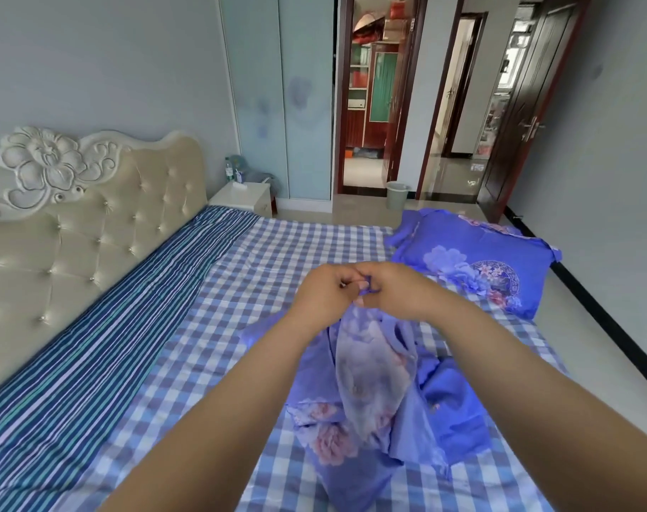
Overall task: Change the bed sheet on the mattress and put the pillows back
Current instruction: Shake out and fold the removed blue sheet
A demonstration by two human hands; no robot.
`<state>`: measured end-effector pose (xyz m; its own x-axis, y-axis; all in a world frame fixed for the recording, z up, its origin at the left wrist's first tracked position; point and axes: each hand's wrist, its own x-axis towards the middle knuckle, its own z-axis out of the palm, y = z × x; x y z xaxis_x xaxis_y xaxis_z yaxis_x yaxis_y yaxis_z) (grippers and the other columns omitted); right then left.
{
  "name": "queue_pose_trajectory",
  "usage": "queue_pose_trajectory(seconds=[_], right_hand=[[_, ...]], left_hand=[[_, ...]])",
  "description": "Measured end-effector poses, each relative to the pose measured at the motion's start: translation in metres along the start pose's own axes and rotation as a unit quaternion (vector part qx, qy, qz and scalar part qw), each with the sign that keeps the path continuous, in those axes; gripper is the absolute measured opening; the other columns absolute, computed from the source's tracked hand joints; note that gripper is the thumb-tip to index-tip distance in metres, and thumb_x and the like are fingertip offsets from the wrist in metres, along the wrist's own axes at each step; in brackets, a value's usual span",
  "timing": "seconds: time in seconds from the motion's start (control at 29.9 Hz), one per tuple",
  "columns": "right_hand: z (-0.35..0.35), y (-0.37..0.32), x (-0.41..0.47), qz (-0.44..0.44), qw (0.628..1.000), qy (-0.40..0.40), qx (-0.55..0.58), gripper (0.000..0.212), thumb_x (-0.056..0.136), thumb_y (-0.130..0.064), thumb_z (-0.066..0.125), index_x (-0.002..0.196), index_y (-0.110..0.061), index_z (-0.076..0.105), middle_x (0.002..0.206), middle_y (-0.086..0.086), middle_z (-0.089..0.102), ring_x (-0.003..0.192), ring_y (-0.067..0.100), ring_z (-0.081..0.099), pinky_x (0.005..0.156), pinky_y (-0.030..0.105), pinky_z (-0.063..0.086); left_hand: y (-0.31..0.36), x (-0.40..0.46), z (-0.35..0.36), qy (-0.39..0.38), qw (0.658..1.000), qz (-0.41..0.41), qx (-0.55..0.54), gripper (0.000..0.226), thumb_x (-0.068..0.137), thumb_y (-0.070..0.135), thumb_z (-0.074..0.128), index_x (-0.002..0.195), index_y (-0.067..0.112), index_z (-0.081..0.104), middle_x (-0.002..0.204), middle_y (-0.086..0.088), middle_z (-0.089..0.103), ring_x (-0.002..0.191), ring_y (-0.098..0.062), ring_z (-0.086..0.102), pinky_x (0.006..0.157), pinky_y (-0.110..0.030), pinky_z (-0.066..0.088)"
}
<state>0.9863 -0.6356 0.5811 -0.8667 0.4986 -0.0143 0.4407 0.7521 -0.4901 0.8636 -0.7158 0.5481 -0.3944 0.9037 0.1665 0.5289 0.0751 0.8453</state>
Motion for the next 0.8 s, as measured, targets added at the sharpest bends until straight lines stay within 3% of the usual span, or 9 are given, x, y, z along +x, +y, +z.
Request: queue_pose_trajectory(seconds=[0.03,0.13,0.23,0.3,0.43,0.53,0.67,0.74,0.8], right_hand=[[-0.004,0.002,-0.001,-0.001,1.000,-0.009,0.008,0.005,0.087,-0.016,0.066,0.090,-0.016,0.062,0.067,-0.011,0.052,0.060,-0.001,0.047,0.061,0.020,0.037],[-0.016,0.003,-0.002,0.034,0.999,0.002,-0.032,0.025,0.088,-0.026,0.066,0.084,-0.002,0.062,0.066,-0.001,0.047,0.061,0.011,0.041,0.059,0.026,0.032],[-0.018,-0.006,-0.004,0.038,0.995,0.053,-0.078,0.023,0.090,-0.029,0.063,0.080,-0.008,0.063,0.069,0.001,0.052,0.069,0.017,0.046,0.063,0.031,0.037],[-0.018,-0.017,-0.007,0.028,0.993,0.100,-0.051,0.024,0.089,-0.029,0.064,0.070,-0.015,0.058,0.064,-0.005,0.049,0.064,0.015,0.046,0.061,0.030,0.036],[-0.028,-0.032,-0.013,0.018,0.983,0.184,-0.012,0.025,0.089,-0.026,0.063,0.075,-0.005,0.061,0.058,-0.005,0.041,0.058,0.013,0.039,0.056,0.026,0.032],[-0.043,-0.034,-0.020,0.015,0.971,0.234,0.038,0.022,0.089,-0.027,0.063,0.072,-0.013,0.060,0.054,-0.006,0.042,0.051,0.008,0.038,0.048,0.014,0.029],[-0.064,-0.020,-0.023,0.026,0.944,0.320,0.078,0.015,0.089,-0.026,0.064,0.080,-0.014,0.064,0.061,0.000,0.052,0.051,0.008,0.042,0.051,0.019,0.034],[-0.074,0.000,-0.019,0.062,0.927,0.360,0.088,0.018,0.090,-0.026,0.063,0.080,-0.011,0.064,0.064,0.005,0.057,0.050,0.008,0.046,0.053,0.022,0.038],[-0.080,0.027,-0.014,0.119,0.909,0.390,0.089,0.026,0.091,-0.026,0.061,0.078,-0.003,0.061,0.063,0.009,0.056,0.058,0.020,0.049,0.057,0.031,0.040]], left_hand=[[0.004,-0.004,-0.003,-0.008,0.999,0.026,0.039,0.014,0.092,0.014,0.060,0.092,0.011,0.074,0.078,0.004,0.064,0.073,-0.006,0.058,0.073,-0.021,0.046],[0.004,-0.013,-0.008,-0.006,0.998,0.059,0.028,0.008,0.091,0.016,0.062,0.091,0.017,0.071,0.088,0.002,0.068,0.083,-0.018,0.062,0.079,-0.030,0.049],[0.002,-0.020,-0.004,0.038,0.996,0.076,0.038,0.013,0.088,0.014,0.060,0.089,0.025,0.053,0.079,0.012,0.059,0.071,-0.013,0.058,0.068,-0.029,0.048],[-0.001,-0.019,0.001,0.117,0.988,0.077,0.058,0.016,0.085,0.010,0.056,0.085,0.022,0.045,0.073,0.008,0.051,0.062,-0.015,0.050,0.059,-0.033,0.042],[-0.018,-0.011,0.006,0.248,0.966,0.023,0.075,0.016,0.079,0.005,0.048,0.083,0.017,0.039,0.077,0.002,0.047,0.064,-0.022,0.045,0.053,-0.036,0.033],[-0.048,-0.003,0.006,0.236,0.967,-0.043,0.088,0.015,0.080,0.004,0.046,0.082,0.017,0.038,0.065,0.004,0.044,0.060,-0.025,0.044,0.046,-0.031,0.023],[-0.072,0.013,-0.015,0.239,0.957,-0.089,0.137,0.012,0.083,0.003,0.046,0.084,0.015,0.042,0.061,0.001,0.046,0.070,-0.035,0.054,0.053,-0.032,0.026],[-0.056,0.027,-0.046,0.310,0.941,-0.049,0.124,0.013,0.080,0.000,0.046,0.083,0.013,0.047,0.066,-0.003,0.051,0.069,-0.034,0.054,0.056,-0.032,0.029],[-0.022,0.037,-0.080,0.354,0.932,0.050,0.067,0.017,0.076,-0.003,0.045,0.082,0.012,0.050,0.066,0.000,0.050,0.065,-0.025,0.048,0.058,-0.030,0.031]])
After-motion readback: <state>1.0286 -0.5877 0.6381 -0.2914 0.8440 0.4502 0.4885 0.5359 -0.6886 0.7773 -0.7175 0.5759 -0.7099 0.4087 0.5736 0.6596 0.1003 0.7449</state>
